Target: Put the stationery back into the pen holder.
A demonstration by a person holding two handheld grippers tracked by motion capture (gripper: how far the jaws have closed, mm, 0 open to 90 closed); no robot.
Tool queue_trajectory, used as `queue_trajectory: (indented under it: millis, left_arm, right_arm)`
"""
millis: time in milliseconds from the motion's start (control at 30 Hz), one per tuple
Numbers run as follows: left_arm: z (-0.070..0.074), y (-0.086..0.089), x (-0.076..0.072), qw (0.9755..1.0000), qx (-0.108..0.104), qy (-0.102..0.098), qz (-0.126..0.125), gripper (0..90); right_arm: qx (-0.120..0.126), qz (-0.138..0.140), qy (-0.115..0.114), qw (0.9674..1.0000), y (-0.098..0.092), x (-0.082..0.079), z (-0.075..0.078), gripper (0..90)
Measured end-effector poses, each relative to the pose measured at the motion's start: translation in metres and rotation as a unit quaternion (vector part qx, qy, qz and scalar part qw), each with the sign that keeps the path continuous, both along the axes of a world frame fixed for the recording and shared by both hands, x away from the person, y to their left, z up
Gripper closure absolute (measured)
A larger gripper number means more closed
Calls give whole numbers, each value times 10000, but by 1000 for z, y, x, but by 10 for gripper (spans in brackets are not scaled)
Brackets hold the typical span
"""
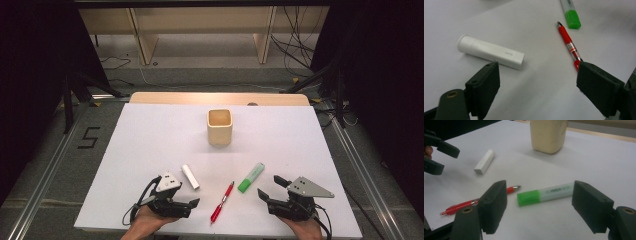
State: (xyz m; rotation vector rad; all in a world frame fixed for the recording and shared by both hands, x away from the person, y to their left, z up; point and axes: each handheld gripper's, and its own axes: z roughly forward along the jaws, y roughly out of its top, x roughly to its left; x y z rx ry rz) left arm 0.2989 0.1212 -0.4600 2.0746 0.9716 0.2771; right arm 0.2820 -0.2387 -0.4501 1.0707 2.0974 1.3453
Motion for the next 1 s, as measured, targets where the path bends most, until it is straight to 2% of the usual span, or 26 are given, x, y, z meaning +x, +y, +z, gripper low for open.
queue_trajectory:
  millis: [133, 367, 400, 600, 800, 1000]
  left_arm:
    - [2, -18, -1, 9999, 81, -6, -75, 220]
    - [0, -35, -1, 9994, 308, -24, -143, 262]
    - [-1, -42, -2, 9990, 387, -34, -214, 283]
    - [-5, -55, -2, 9981, 509, 29, -341, 345]
    - [-9, -66, 2, 9977, 536, 172, -387, 427]
    - [-10, -81, 4, 9971, 568, 223, -446, 477]
  right_arm:
    - [10, 0, 2, 10000, 1, -2, 1, 292]
    - [3, -4, 0, 10000, 1, -4, 1, 292]
    - [5, 2, 10, 10000, 1, -4, 1, 292]
    - [10, 2, 34, 10000, 1, -4, 0, 292]
    - [-2, 10, 46, 10000, 2, -3, 0, 292]
    - [6, 10, 49, 10000, 2, -3, 0, 292]
